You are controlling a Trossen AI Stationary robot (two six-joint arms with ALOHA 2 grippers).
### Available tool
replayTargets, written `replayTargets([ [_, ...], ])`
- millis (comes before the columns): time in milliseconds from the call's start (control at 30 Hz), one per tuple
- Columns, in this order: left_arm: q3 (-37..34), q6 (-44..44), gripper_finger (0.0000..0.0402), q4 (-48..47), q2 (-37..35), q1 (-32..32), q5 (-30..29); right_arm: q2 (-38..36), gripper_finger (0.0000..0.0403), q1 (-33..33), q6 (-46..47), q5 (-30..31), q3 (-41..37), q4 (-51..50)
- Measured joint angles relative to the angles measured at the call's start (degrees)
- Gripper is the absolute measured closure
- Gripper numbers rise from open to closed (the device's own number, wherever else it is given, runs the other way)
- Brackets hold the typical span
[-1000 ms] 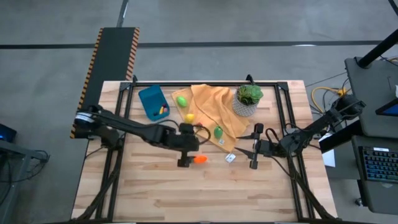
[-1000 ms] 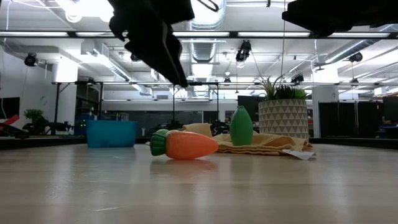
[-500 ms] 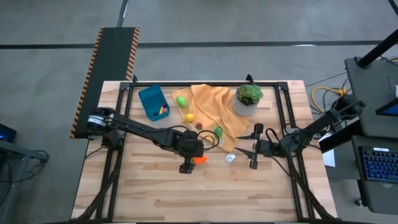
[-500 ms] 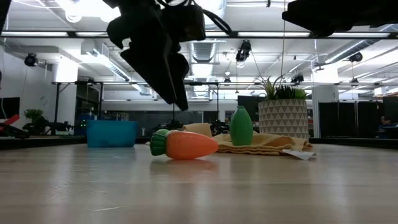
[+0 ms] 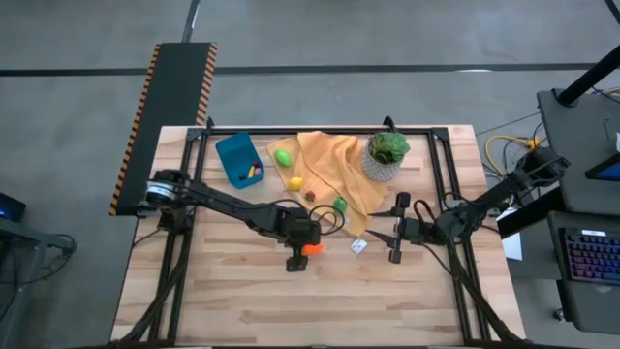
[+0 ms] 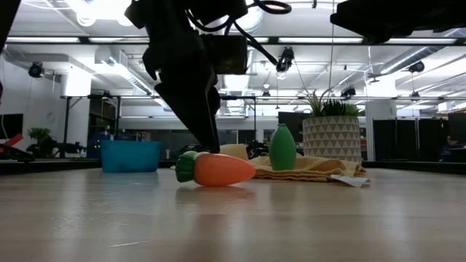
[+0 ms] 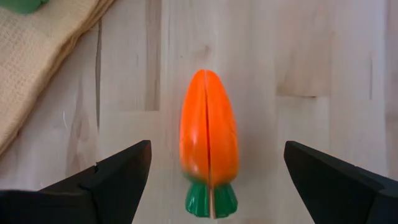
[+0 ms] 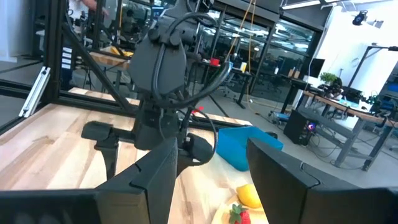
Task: Pick and placing Produce into tupperware
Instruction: Put the carrot into the blue bin
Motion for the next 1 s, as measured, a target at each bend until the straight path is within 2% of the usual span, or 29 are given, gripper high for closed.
replayTargets([
  [267,-0.7,-1.7,0.0049,0.5,0.1,0.1,-2.7,0.0,0.0216,0.0,0.0,0.0,-0.1,0.0],
  [767,-2.9,-4.4,0.0049,4.0,0.1,0.1,-2.6,0.0,0.0216,0.0,0.0,0.0,-0.1,0.0],
  [1000,-2.9,-4.5,0.0049,7.3,3.0,0.1,-2.5,0.0,0.0216,0.0,0.0,0.0,-0.1,0.0],
])
